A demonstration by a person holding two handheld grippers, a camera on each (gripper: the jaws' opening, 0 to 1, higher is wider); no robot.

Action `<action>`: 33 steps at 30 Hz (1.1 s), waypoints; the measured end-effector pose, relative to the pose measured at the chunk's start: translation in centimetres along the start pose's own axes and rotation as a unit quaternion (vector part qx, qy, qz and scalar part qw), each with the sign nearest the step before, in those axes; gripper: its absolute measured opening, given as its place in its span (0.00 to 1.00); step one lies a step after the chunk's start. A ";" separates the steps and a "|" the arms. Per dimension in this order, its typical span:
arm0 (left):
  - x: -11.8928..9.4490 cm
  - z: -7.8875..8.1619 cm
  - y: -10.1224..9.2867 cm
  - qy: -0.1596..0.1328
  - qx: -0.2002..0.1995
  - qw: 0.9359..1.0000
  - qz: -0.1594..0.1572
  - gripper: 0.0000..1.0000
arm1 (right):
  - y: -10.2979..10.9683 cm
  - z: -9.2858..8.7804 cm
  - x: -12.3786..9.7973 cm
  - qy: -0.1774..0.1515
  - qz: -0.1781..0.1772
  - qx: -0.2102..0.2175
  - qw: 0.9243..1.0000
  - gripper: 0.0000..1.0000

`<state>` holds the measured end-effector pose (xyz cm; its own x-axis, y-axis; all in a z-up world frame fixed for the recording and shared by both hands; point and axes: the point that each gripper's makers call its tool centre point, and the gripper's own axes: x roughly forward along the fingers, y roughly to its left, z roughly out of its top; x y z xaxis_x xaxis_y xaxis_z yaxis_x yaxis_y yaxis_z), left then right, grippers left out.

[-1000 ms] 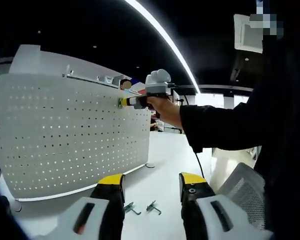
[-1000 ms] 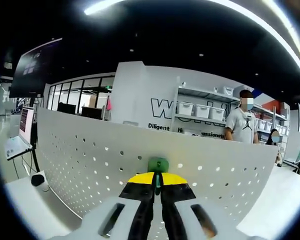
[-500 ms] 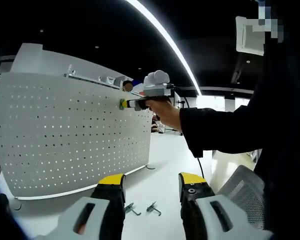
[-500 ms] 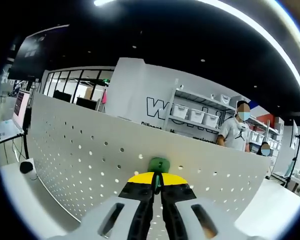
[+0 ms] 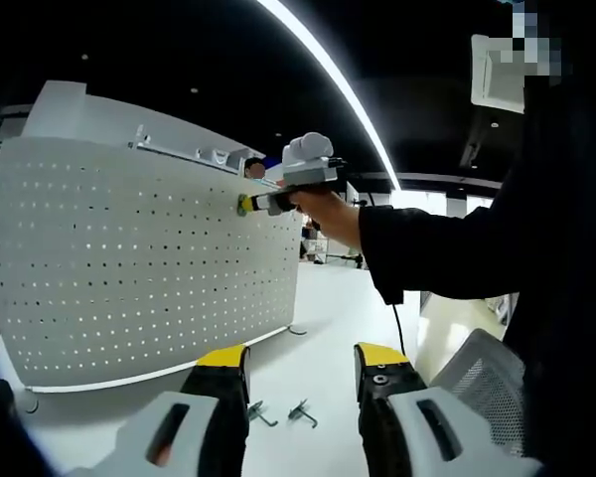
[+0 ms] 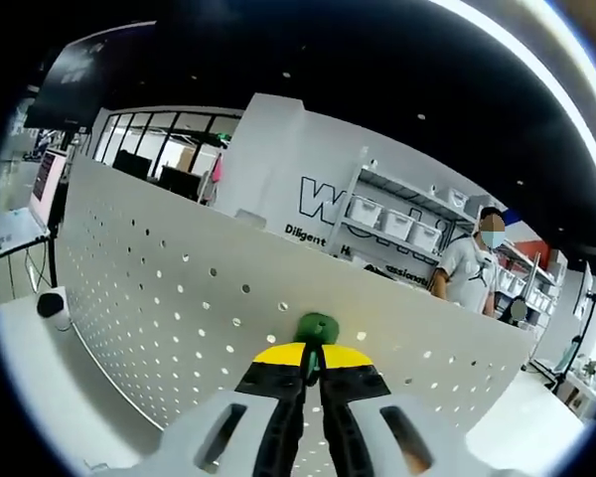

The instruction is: Insert the hook assembly into the mounting plate slot until the hook locks in place.

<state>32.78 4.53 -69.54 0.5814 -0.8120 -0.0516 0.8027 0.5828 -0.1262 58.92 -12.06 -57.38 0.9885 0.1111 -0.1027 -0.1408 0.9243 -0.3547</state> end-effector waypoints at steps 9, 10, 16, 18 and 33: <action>-0.1 0.1 0.1 -0.002 0.002 1.000 0.002 0.44 | 0.3 -0.2 -0.4 -0.013 0.009 0.003 1.000 0.05; -0.1 0.2 0.1 -0.002 0.003 1.000 0.002 0.44 | 0.4 -0.2 -0.4 -0.013 0.010 0.003 1.000 0.07; -0.1 0.1 0.1 0.000 0.007 1.000 0.004 0.44 | 0.1 -0.4 -1.2 -0.018 0.009 0.007 1.000 0.12; -0.1 0.1 0.1 0.001 0.010 1.000 0.005 0.43 | 0.0 -0.3 -1.8 -0.024 0.010 0.017 1.000 0.16; -0.3 -0.3 0.6 0.015 0.031 0.999 0.019 0.43 | 0.3 -1.6 -6.3 -0.037 0.025 0.059 0.997 0.23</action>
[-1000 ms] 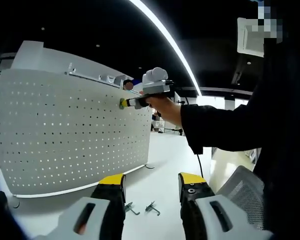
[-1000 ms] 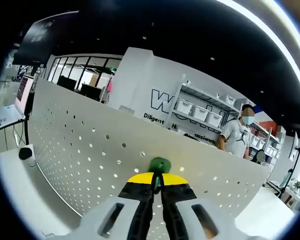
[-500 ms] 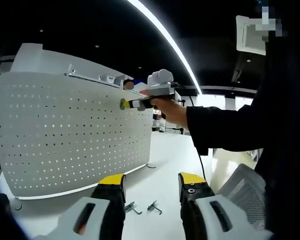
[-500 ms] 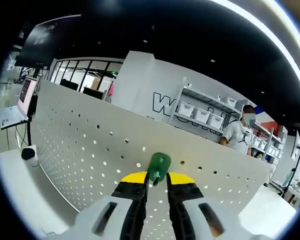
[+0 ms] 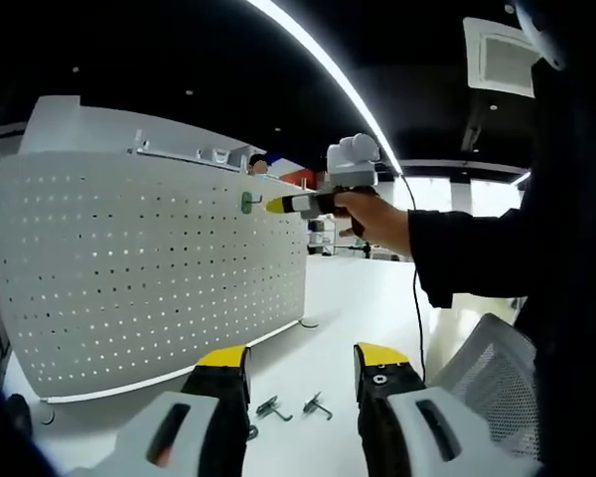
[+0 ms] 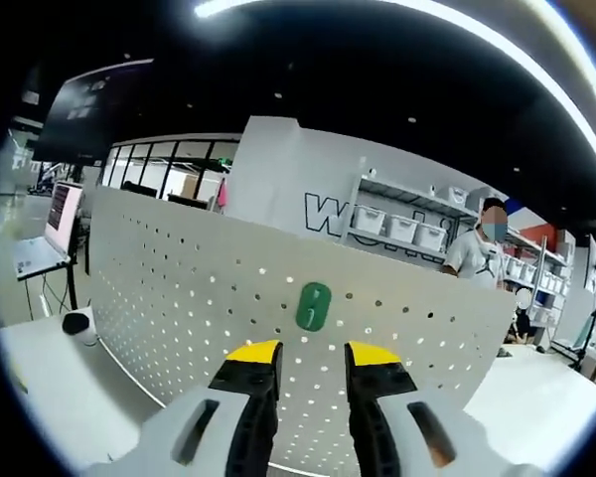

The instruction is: Insert the hook assembly into the mounting plate slot until the hook locks in place.

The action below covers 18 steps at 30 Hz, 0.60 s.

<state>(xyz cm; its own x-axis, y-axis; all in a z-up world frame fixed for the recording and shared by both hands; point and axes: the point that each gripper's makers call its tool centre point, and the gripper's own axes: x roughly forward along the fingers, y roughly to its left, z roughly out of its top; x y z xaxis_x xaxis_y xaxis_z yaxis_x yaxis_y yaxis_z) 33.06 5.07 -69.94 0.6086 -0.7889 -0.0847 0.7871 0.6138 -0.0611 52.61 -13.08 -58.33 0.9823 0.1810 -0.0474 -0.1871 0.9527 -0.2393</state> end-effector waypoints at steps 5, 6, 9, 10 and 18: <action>0.0 -0.2 0.0 0.004 0.002 1.000 0.001 0.43 | 1.1 -0.7 -1.3 0.003 0.012 0.005 1.000 0.23; 0.0 -0.2 0.0 0.005 0.003 1.000 0.001 0.43 | 1.2 -0.8 -1.5 0.003 0.014 0.006 1.000 0.23; -0.1 -0.1 0.0 0.004 0.003 1.000 0.001 0.43 | 1.7 -1.4 -2.2 0.005 0.020 0.014 1.000 0.23; -0.1 -0.1 0.0 0.004 0.003 1.000 0.001 0.43 | 1.9 -1.5 -2.5 0.006 0.021 0.015 1.000 0.23; 0.1 -0.4 -0.1 0.009 0.004 1.000 -0.001 0.42 | 3.8 -4.1 -4.5 0.024 0.041 0.026 0.999 0.23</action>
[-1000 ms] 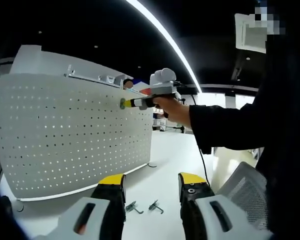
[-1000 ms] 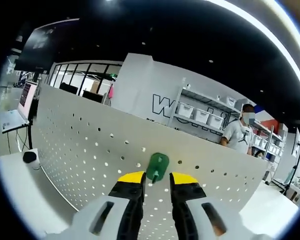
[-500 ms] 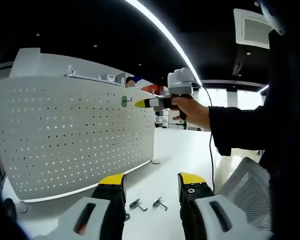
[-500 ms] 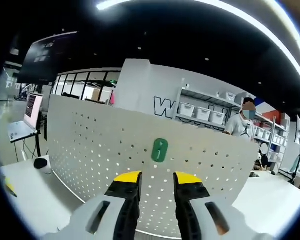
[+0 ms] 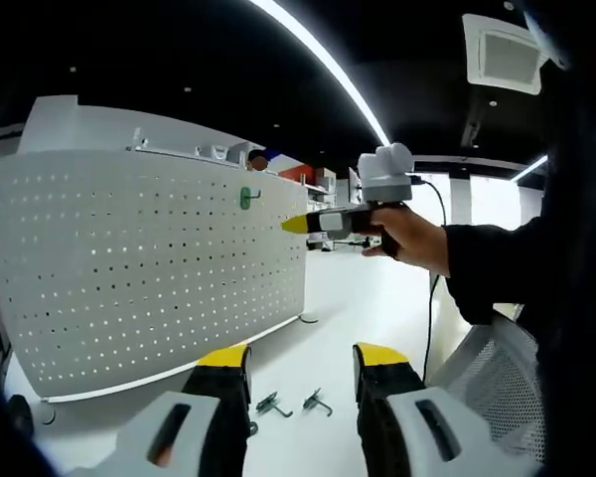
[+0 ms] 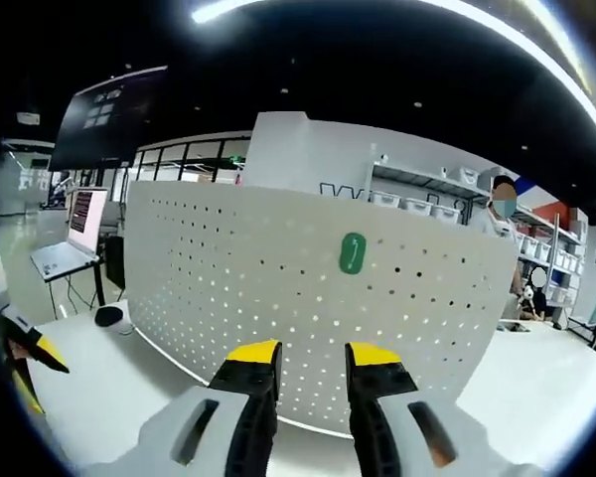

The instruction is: Insert the hook assembly into the mounting plate slot until the hook locks in place.

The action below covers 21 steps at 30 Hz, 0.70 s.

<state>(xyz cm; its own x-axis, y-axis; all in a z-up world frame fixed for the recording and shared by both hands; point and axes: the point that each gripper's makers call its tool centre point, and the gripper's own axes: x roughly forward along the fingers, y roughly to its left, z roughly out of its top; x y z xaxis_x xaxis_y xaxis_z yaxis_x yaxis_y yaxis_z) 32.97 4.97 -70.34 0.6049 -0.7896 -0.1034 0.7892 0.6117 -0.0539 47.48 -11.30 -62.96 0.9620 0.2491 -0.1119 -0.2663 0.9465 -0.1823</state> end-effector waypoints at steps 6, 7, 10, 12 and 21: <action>0.1 -0.3 -0.1 0.005 -0.002 1.000 -0.001 0.42 | 0.8 -1.0 -1.3 0.008 0.012 0.004 1.000 0.23; 0.1 -0.3 -0.1 0.004 -0.002 1.000 -0.001 0.42 | 1.1 -1.2 -1.7 0.009 0.014 0.004 1.000 0.23; 0.0 -0.3 0.0 0.005 -0.001 1.000 0.001 0.42 | 1.7 -1.6 -2.4 0.009 0.020 0.006 1.000 0.23; 0.0 -0.3 0.1 0.004 -0.001 1.000 0.004 0.42 | 2.4 -2.0 -2.7 0.010 0.028 0.012 0.999 0.23; -0.5 0.1 1.4 -0.006 -0.023 1.000 0.020 0.42 | 5.1 -3.5 -4.1 0.008 0.050 0.014 0.999 0.23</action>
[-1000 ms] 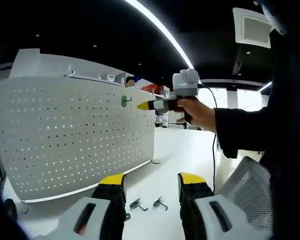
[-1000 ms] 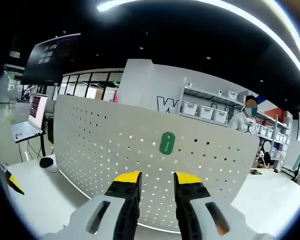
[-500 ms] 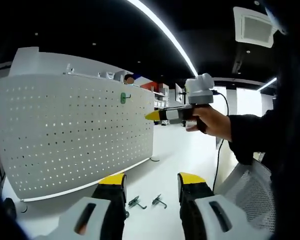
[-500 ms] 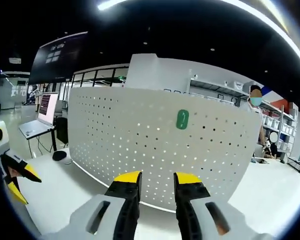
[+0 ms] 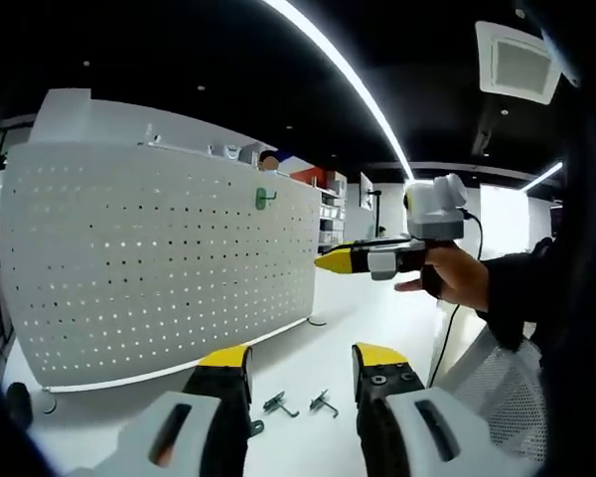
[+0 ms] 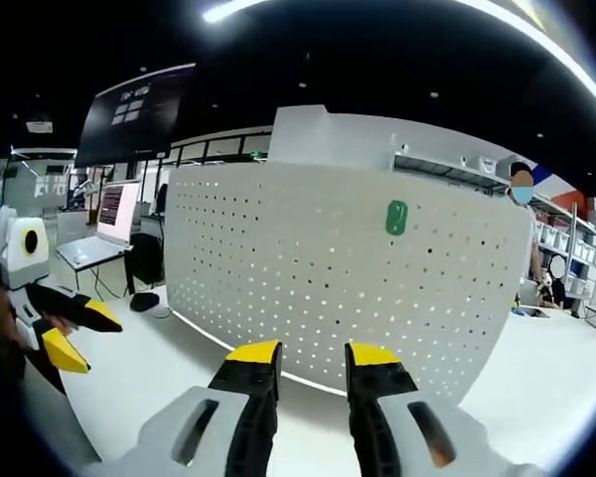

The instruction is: Insert the hook assembly into the mounting plate slot until the hook locks in place.

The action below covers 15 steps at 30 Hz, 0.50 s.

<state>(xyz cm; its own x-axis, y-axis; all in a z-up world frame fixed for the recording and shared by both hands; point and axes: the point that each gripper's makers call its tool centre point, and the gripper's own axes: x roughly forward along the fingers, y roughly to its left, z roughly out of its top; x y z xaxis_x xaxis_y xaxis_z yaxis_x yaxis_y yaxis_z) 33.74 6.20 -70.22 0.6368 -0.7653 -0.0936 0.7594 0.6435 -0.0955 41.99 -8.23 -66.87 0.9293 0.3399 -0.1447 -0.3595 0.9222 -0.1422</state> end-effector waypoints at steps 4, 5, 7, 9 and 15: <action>0.0 0.0 0.0 0.003 0.003 1.000 0.000 0.42 | 0.5 -0.3 -0.4 -0.006 0.004 0.002 1.000 0.23; -0.1 0.0 0.1 0.006 0.008 1.000 -0.001 0.42 | 0.5 -0.4 -0.4 -0.006 0.005 0.003 1.000 0.23; -0.1 0.1 0.2 0.006 0.007 1.000 -0.002 0.41 | 0.5 -0.7 -0.5 -0.004 0.006 0.005 1.000 0.23; -0.1 0.1 0.3 0.005 0.005 1.000 -0.001 0.41 | 0.5 -1.0 -0.5 -0.002 0.006 0.007 1.000 0.23; -0.1 -0.1 0.0 0.005 0.003 1.000 -0.003 0.41 | 1.6 -1.5 -0.1 0.008 0.023 0.002 1.000 0.23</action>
<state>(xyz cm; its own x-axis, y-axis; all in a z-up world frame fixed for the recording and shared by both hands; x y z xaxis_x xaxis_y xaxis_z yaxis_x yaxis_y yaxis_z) 33.67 6.29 -70.35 0.6303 -0.7694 -0.1035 0.7645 0.6383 -0.0896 41.21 -7.03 -68.56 0.9106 0.3781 -0.1667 -0.4005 0.9070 -0.1306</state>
